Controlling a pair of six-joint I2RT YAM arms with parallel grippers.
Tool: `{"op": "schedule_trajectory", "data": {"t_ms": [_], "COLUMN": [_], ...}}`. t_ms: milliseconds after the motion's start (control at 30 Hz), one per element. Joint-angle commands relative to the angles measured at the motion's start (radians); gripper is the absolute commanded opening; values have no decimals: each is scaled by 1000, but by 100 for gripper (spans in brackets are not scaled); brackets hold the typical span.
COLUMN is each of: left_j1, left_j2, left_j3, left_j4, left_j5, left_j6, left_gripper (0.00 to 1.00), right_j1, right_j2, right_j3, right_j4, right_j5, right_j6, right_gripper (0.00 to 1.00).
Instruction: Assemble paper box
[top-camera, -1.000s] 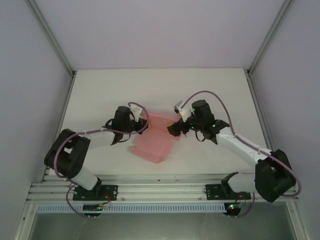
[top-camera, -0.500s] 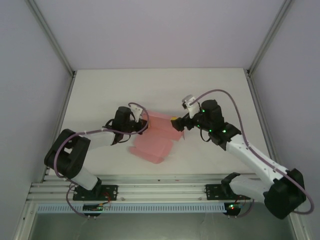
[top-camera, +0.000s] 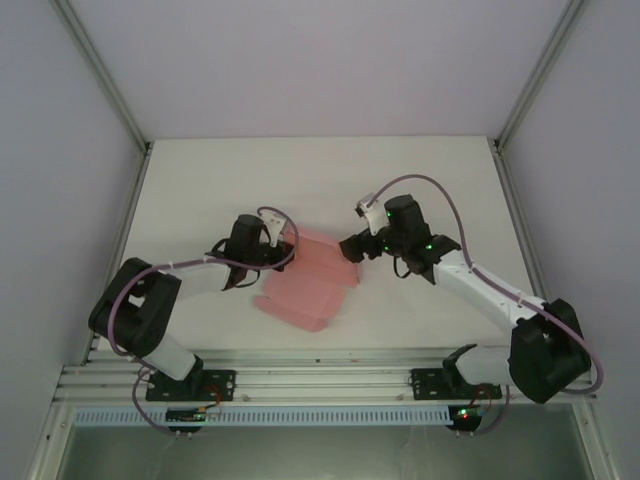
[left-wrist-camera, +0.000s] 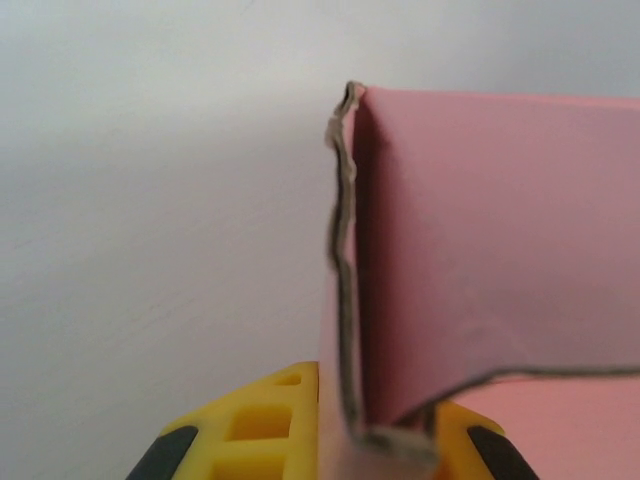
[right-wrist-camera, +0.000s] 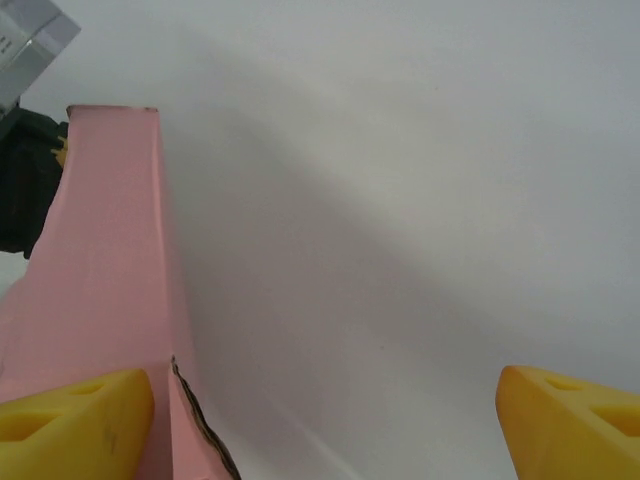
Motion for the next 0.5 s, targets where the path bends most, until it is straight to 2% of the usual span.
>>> {"op": "schedule_trajectory", "data": {"t_ms": [0,133,267,467], "left_j1": [-5,-5,-6,-7], "left_j2": [-19,-20,-33,-45], "left_j3": [44,52,55,55], "left_j4": [47,28,-5,-47], "left_j5": [39,21,-16,-61], "left_j6": [-61,-89,-79,-63], "left_gripper": [0,0,0,0], "right_j1": [29,60,71,67], "right_j2": [42,79,79,-18], "right_j3": [22,47,69,52], "right_j4": [59,67,-13,-84], "right_j5": [12,89,202,281], "right_j6": [12,19,24,34], "right_gripper": [91,91,91,94]}}
